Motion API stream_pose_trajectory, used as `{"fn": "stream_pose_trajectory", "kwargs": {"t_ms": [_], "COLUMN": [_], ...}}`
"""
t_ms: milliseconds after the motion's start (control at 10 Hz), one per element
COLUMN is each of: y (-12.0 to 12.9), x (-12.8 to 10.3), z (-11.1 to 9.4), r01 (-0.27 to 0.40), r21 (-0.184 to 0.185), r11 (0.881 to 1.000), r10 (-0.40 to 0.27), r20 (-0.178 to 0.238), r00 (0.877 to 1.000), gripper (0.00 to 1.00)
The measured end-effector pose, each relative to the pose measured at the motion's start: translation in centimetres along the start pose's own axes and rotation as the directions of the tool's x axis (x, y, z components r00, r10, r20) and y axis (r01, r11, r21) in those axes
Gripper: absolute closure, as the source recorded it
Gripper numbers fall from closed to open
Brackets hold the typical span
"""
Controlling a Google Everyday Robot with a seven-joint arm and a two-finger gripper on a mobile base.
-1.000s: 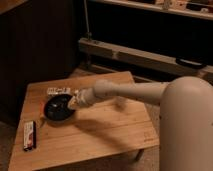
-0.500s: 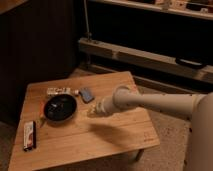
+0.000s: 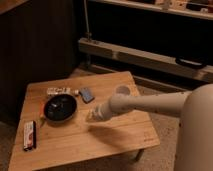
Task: Push the ceramic bowl across the table
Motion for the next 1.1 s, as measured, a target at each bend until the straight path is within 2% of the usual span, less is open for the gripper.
{"fn": "stream_pose_trajectory", "kwargs": {"t_ms": [300, 700, 1100], "y": [1.9, 1.6, 2.2], "x": [0.2, 0.1, -0.2], "z": [3.1, 4.1, 4.9], "r01": [0.015, 0.011, 0.001], "r21": [0.02, 0.04, 0.034], "r11": [1.0, 0.999, 0.999], "r10": [-0.015, -0.008, 0.001], "r20": [-0.04, -0.055, -0.062], "r00": [0.999, 0.998, 0.998], "gripper": [1.0, 1.0, 1.0]}}
